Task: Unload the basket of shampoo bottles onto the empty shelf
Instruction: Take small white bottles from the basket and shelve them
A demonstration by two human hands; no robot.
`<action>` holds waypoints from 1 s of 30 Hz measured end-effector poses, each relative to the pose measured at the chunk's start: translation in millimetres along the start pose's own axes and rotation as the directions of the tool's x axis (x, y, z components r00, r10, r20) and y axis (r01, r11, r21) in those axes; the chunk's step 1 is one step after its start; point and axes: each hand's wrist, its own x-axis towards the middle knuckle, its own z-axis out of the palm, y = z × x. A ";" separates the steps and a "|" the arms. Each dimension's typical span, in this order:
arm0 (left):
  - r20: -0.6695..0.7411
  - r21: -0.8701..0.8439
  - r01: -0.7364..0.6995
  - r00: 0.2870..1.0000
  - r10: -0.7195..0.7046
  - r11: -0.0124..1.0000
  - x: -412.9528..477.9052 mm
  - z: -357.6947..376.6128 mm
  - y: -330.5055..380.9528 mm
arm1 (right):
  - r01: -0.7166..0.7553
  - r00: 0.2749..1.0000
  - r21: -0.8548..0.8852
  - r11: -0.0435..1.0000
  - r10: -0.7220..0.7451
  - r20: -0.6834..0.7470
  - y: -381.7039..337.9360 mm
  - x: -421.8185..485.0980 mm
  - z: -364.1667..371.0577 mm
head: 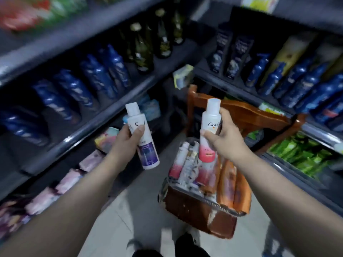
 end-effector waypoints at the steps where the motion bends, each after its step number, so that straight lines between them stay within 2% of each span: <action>1: -0.031 -0.013 -0.010 0.999 0.009 1.000 -6.4 -17.7 8.5 | 0.065 0.998 0.007 0.998 -0.065 0.025 -20.5 2.3 9.3; 4: -0.115 -0.020 -0.059 0.992 0.057 0.998 -29.9 -74.8 28.5 | 0.208 0.971 0.064 0.976 -0.214 0.108 -77.4 2.0 45.0; 8: -0.239 0.095 -0.176 0.951 0.194 0.980 -76.0 -167.1 44.5 | 0.298 0.922 0.164 0.940 -0.328 0.208 -141.2 -14.6 105.3; 14: -0.405 0.143 -0.213 0.878 0.254 0.966 -168.1 -316.6 50.2 | 0.410 0.814 0.313 0.857 -0.498 0.298 -244.3 -67.7 219.9; 17: -0.495 0.156 -0.247 0.818 0.292 0.956 -221.2 -384.6 53.6 | 0.473 0.734 0.424 0.773 -0.611 0.297 -299.5 -105.5 277.5; 21: -0.602 0.203 -0.254 0.729 0.325 0.946 -285.4 -467.6 50.2 | 0.533 0.590 0.540 0.652 -0.743 0.314 -367.5 -154.1 344.3; 30: -0.759 0.314 -0.174 0.544 0.357 0.933 -383.8 -602.8 47.3 | 0.506 0.390 0.684 0.525 -0.847 0.361 -470.0 -230.1 464.1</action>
